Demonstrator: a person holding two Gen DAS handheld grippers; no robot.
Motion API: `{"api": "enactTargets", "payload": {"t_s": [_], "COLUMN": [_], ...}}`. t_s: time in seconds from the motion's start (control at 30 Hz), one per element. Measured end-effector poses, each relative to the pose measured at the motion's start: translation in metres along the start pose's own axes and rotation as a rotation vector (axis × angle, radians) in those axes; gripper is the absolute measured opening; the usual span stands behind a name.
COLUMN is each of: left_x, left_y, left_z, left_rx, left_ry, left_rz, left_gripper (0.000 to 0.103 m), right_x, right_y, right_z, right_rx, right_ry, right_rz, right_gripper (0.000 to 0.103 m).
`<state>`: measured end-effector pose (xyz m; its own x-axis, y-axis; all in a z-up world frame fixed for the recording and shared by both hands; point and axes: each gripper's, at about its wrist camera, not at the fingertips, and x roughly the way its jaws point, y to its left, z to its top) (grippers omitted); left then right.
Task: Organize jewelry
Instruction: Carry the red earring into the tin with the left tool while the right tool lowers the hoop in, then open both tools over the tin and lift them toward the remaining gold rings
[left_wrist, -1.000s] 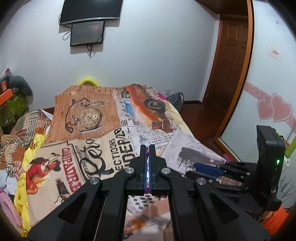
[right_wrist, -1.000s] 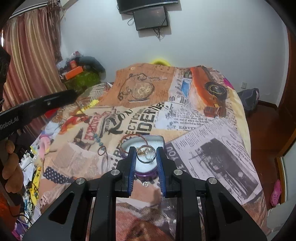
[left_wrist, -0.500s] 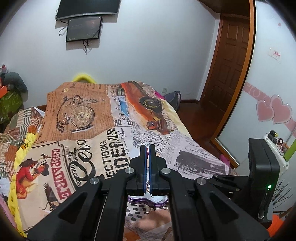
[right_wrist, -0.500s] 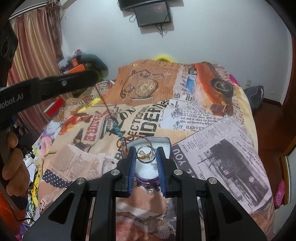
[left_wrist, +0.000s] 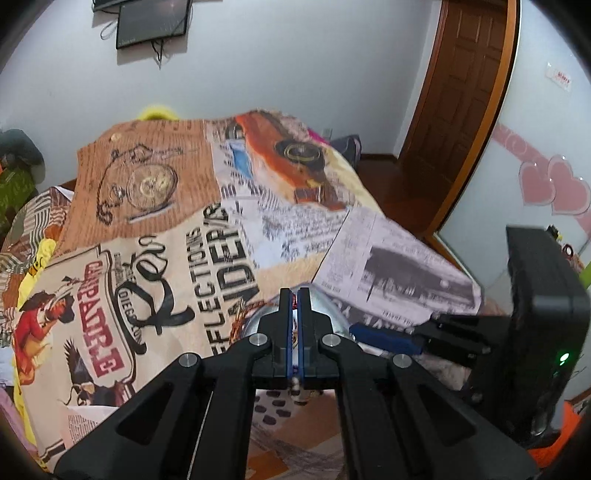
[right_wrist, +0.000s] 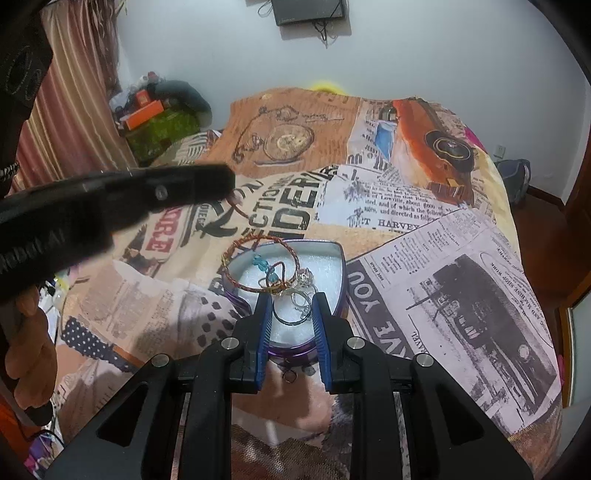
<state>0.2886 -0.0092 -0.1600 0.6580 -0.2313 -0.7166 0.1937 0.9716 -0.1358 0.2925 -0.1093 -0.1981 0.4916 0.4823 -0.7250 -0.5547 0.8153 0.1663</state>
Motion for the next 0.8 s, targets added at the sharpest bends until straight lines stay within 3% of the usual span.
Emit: {"api": "enactTargets", "payload": {"t_s": [0.33, 0.73, 0.8], "left_x": [0.024, 0.018, 0.016], "left_y": [0.019, 0.023, 0.024], "left_z": [-0.014, -0.021, -0.021], "left_rx": [-0.052, -0.039, -0.039], "left_ry": [0.091, 0.076, 0.074], "left_rz": [-0.015, 0.012, 0.019], "left_gripper": [0.000, 0.003, 0.011], "right_x": [0.012, 0.016, 0.017], "right_y": [0.004, 0.004, 0.006], "right_z": [-0.001, -0.001, 0.000], "right_rx": [-0.028, -0.019, -0.020], "right_ry": [0.030, 0.034, 0.035], "right_rz": [-0.019, -0.020, -0.025], "right_gripper": [0.020, 0.020, 0.020]}}
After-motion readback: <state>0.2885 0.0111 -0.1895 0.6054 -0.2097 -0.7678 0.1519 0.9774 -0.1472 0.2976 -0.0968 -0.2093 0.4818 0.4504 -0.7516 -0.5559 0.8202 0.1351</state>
